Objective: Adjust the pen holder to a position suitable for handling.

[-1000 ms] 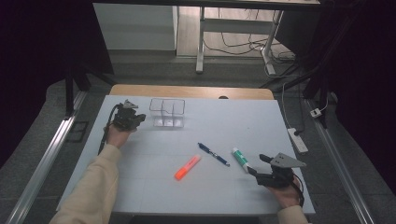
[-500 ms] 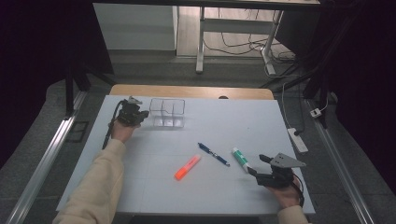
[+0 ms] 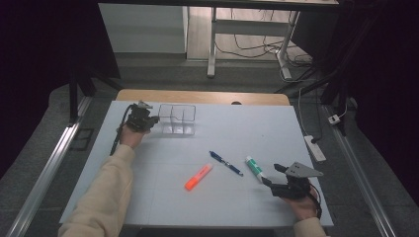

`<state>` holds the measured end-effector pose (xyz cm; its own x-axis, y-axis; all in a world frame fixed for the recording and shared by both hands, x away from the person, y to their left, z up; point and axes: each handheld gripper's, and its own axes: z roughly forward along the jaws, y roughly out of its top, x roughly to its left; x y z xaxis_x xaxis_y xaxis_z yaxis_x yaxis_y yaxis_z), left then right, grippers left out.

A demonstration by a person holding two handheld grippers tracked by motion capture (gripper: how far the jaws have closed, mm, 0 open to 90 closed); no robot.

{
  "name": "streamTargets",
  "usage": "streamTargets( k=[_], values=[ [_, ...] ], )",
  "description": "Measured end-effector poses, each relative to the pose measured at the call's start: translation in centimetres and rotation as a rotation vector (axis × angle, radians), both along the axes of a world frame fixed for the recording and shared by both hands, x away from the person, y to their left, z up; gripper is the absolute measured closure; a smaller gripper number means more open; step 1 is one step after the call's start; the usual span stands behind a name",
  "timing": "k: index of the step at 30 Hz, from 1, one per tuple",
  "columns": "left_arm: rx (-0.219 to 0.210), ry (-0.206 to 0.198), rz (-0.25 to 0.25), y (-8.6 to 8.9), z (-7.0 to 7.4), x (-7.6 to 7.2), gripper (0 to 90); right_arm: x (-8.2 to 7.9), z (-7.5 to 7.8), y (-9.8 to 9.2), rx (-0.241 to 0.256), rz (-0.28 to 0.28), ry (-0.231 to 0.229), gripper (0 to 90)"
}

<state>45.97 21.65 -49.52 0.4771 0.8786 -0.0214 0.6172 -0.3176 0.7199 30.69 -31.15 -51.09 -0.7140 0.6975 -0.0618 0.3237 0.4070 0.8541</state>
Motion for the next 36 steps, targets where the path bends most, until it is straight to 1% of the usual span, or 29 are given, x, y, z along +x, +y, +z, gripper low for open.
streamTargets(
  k=[5,7,15,20,26,36],
  values=[
    [-0.007,0.003,-0.004,0.1,-0.1,0.1,88.8,0.0,0.0,0.0,0.0,-0.001,0.001,27.3],
    [-0.001,0.005,-0.008,0.1,-0.1,0.1,88.8,0.0,0.0,0.0,0.0,0.0,0.001,27.3],
    [0.0,0.008,-0.012,0.0,-0.2,0.1,88.8,0.0,-0.1,0.1,-0.002,0.002,0.004,27.3],
    [0.004,0.006,-0.022,-0.2,-0.2,0.1,88.8,0.0,-0.1,0.1,-0.003,0.003,0.005,27.3],
    [-0.003,0.007,-0.031,-0.4,-0.2,0.1,88.8,0.1,-0.3,0.2,-0.001,0.013,0.012,27.3],
    [-0.002,0.008,-0.047,-1.0,-0.3,0.1,88.8,0.1,-0.3,0.2,-0.005,0.013,0.014,27.3]
  ],
)
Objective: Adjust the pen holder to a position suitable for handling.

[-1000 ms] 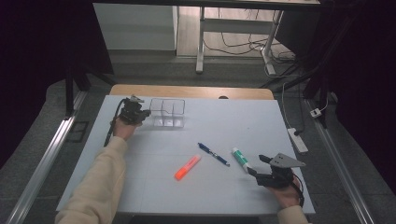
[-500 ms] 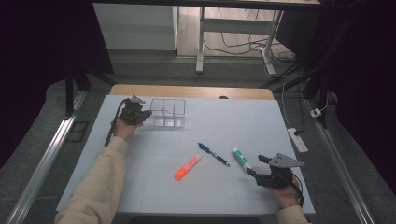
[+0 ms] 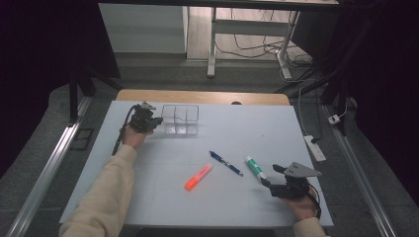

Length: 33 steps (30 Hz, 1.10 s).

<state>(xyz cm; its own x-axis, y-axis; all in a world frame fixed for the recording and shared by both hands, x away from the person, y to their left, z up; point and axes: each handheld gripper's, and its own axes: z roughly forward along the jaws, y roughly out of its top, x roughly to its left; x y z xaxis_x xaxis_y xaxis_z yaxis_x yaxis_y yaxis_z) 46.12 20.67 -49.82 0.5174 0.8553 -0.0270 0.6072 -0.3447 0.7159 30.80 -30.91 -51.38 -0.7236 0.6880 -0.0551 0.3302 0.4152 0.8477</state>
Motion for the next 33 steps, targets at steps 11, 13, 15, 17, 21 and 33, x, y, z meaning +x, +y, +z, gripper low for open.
streamTargets(
  k=[11,13,15,17,21,33],
  values=[
    [-0.001,0.0,-0.026,-1.0,0.2,0.1,88.8,0.1,-0.1,0.1,-0.004,0.005,0.01,27.2],
    [-0.002,-0.001,-0.032,-1.2,0.2,0.1,88.8,0.1,-0.1,0.1,-0.004,0.006,0.011,27.2],
    [-0.004,-0.001,-0.036,-1.5,0.3,0.1,88.8,0.1,-0.1,0.1,-0.003,0.007,0.013,27.2],
    [-0.003,0.001,-0.045,-1.8,0.4,0.2,88.8,0.1,-0.1,0.1,-0.002,0.009,0.015,27.2],
    [-0.001,-0.004,-0.053,-2.3,0.6,0.3,88.8,0.1,-0.1,0.1,-0.001,0.011,0.018,27.2],
    [-0.004,-0.003,-0.059,-3.7,0.9,0.8,88.7,0.1,-0.1,0.1,-0.002,0.011,0.018,27.2]
  ],
)
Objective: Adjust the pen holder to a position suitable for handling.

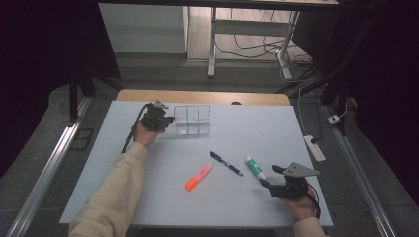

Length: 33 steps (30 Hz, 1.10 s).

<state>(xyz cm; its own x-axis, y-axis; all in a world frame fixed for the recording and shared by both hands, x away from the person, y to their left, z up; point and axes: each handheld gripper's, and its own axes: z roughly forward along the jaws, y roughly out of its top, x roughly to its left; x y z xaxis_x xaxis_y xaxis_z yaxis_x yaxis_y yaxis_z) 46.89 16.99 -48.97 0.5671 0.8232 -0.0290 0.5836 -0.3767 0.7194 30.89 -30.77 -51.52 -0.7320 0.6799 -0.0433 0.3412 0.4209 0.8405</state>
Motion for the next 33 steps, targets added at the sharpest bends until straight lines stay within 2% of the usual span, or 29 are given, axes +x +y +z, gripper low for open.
streamTargets(
  k=[24,33],
  values=[
    [-0.008,0.014,-0.006,-2.8,0.2,1.4,88.7,0.0,-0.1,0.0,-0.008,-0.002,0.004,27.2],
    [-0.005,0.03,-0.022,-2.8,0.2,1.2,88.6,0.0,-0.1,0.0,-0.002,0.004,0.009,27.2]
  ],
)
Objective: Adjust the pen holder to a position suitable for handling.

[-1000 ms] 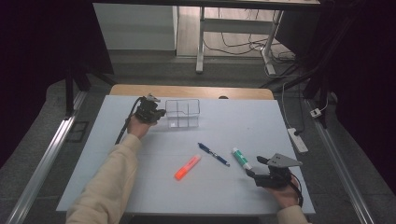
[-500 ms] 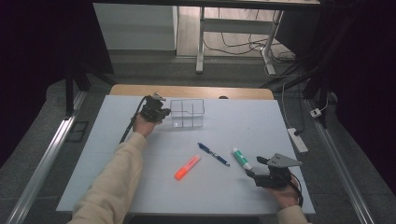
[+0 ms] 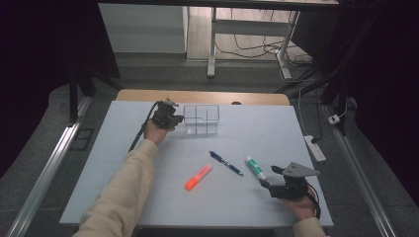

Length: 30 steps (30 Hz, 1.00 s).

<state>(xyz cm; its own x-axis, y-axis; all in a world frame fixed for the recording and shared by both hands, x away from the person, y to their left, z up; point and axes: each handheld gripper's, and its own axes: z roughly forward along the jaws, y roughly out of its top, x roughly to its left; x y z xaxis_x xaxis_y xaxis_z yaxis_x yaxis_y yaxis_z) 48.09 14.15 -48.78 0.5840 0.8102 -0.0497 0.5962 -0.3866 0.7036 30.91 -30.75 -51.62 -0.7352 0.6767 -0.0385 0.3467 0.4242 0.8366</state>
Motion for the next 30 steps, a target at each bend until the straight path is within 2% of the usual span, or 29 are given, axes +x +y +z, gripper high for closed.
streamTargets(
  k=[30],
  values=[
    [-0.003,-0.009,0.008,-1.4,-0.4,0.8,88.7,0.0,0.0,0.0,-0.008,-0.003,0.001,27.2]
  ],
)
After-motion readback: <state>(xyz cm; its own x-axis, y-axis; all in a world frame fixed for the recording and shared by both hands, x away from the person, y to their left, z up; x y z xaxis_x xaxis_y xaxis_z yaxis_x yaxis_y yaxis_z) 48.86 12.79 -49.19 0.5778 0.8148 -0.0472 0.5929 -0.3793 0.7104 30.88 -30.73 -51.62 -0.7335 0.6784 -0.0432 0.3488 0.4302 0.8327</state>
